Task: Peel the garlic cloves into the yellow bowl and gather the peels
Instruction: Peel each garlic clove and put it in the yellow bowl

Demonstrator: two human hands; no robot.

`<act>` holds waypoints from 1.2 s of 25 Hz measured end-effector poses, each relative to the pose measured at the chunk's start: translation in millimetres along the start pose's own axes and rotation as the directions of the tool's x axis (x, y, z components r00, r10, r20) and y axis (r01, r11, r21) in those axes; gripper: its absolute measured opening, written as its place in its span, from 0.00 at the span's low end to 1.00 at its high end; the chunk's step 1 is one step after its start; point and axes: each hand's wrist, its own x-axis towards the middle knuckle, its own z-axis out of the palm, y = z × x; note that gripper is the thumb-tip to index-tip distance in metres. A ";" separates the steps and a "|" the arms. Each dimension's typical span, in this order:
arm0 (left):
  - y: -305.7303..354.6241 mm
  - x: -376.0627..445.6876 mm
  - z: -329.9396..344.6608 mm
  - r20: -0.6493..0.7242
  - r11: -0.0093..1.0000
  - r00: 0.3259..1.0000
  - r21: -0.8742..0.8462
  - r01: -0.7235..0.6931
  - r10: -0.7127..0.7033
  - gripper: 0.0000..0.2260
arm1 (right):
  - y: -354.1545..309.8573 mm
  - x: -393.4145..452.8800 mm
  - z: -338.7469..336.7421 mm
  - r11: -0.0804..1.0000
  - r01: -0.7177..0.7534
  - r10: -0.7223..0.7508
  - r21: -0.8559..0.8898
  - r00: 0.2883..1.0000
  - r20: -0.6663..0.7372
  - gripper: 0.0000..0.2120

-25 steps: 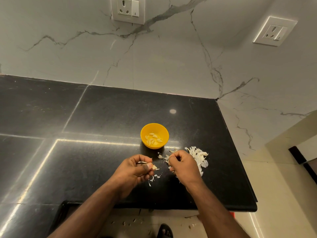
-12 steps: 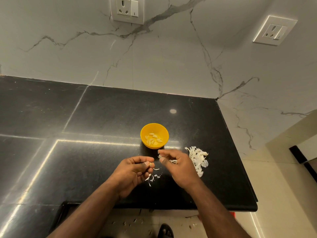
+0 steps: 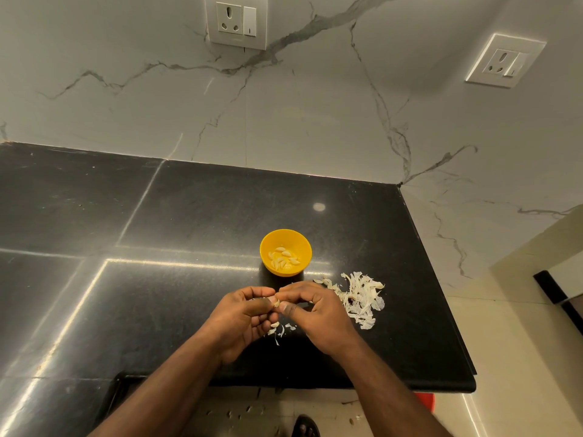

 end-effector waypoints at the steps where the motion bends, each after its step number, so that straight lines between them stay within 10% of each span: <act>1: 0.3 0.4 0.2 -0.007 1.000 1.000 0.006 0.003 -0.003 0.11 | -0.8 -1.1 0.3 1.000 0.007 -0.007 -0.006 1.000 -0.002 0.09; 30: -12.3 0.9 -2.0 0.014 0.950 0.963 0.161 -0.266 0.267 0.08 | -0.4 -2.2 9.1 0.990 -0.043 0.070 0.131 0.976 -0.208 0.07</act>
